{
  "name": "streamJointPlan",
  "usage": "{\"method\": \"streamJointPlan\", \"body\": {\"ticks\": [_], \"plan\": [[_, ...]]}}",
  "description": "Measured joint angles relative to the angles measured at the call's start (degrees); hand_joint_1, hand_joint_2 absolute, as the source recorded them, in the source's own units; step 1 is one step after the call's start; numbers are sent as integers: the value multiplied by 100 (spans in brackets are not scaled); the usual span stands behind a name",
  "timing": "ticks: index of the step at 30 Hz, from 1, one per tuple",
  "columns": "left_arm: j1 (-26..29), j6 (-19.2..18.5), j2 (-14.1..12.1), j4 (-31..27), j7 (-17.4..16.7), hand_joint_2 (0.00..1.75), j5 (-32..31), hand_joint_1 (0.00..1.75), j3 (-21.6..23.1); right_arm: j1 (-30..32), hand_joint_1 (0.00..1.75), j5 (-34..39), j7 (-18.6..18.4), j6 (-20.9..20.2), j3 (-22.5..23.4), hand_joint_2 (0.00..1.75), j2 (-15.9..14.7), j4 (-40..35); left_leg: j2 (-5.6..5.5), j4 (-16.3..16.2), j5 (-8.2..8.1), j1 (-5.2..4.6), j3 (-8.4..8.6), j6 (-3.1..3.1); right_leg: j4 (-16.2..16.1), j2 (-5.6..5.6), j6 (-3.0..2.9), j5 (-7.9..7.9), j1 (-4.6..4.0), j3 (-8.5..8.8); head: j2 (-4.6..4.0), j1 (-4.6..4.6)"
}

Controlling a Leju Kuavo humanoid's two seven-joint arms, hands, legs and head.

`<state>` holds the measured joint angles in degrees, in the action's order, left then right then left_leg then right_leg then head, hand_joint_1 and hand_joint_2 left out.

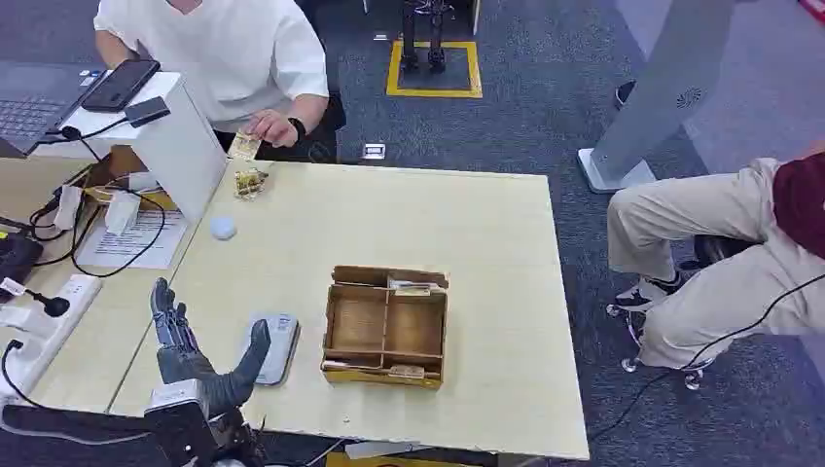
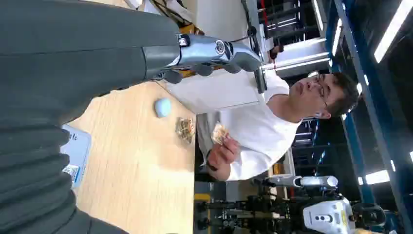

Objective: Pass the card to the sensor for recognition and then transmit it.

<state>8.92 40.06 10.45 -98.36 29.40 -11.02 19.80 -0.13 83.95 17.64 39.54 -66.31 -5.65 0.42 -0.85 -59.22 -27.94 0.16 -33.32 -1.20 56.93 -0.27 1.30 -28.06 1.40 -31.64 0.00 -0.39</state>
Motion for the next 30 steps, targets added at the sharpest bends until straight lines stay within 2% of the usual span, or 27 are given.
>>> {"method": "streamJointPlan", "body": {"ticks": [5,10,19,22,26,30], "plan": [[0,-53,-7,0,35,175,168,0,0,-98,0,-11,-140,0,9,175,229,-2,0,0,0,2,1,0,0,0,0,0,0,0,2,2],[-2,-409,-68,0,-68,175,238,0,0,-153,0,9,-258,0,35,175,416,-2,0,0,0,3,0,0,0,0,-1,0,1,0,0,0],[-2,-599,-146,0,-109,175,260,0,2,-177,0,22,-271,0,35,175,495,-2,0,0,0,3,0,0,0,0,-1,-1,1,0,2,0],[-11,-509,-146,0,5,175,240,0,2,-189,0,-44,-352,0,28,175,506,-2,0,0,0,3,0,0,0,0,-1,-1,1,0,2,0],[-211,-87,-98,42,302,175,146,0,2,-246,0,-160,-494,0,-70,175,513,-2,-1,0,1,3,1,0,0,-1,-1,0,1,1,0,0],[-485,-26,46,236,415,175,-295,0,-144,-314,0,-262,-622,0,-214,175,515,-2,-1,0,3,3,2,2,1,-2,-1,1,1,3,0,2]]}}
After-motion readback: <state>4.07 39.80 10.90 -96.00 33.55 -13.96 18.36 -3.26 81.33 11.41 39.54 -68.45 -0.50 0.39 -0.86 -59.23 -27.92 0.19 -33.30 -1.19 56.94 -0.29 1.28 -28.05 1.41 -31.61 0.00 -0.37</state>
